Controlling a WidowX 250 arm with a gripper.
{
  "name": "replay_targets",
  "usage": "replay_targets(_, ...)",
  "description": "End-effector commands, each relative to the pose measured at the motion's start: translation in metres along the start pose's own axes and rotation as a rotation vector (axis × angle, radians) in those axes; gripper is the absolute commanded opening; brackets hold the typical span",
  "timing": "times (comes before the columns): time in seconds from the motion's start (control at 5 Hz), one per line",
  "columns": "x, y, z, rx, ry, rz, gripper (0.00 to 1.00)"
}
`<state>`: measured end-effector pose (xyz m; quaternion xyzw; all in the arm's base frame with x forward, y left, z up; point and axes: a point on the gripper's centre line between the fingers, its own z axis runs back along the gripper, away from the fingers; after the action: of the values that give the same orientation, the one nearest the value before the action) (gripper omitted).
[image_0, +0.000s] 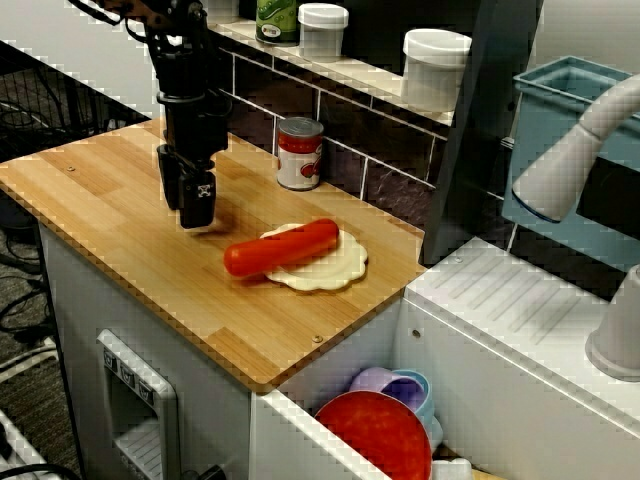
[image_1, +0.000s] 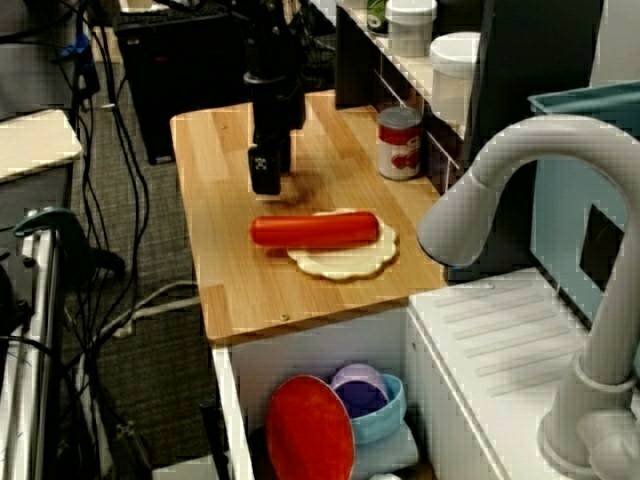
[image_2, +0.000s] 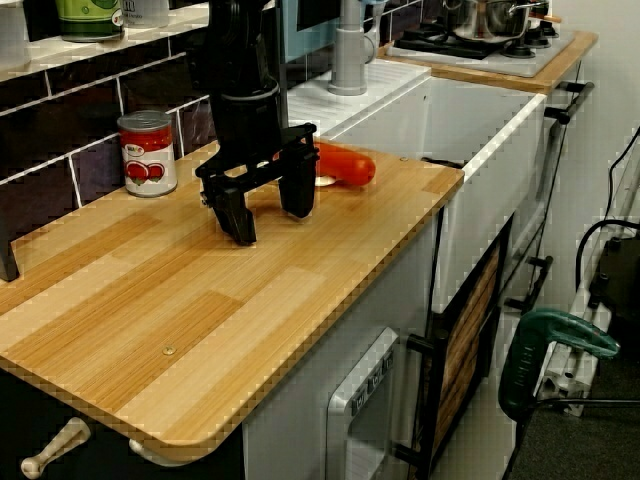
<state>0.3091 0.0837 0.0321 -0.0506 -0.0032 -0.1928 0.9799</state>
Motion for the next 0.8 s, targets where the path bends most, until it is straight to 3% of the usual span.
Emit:
replay_targets(0.0, -0.006, 0.009, 0.023, 0.135, -0.053, -0.086, 1.0)
replay_targets(0.6, -0.004, -0.032, 0.043, 0.052, -0.018, -0.166, 1.0)
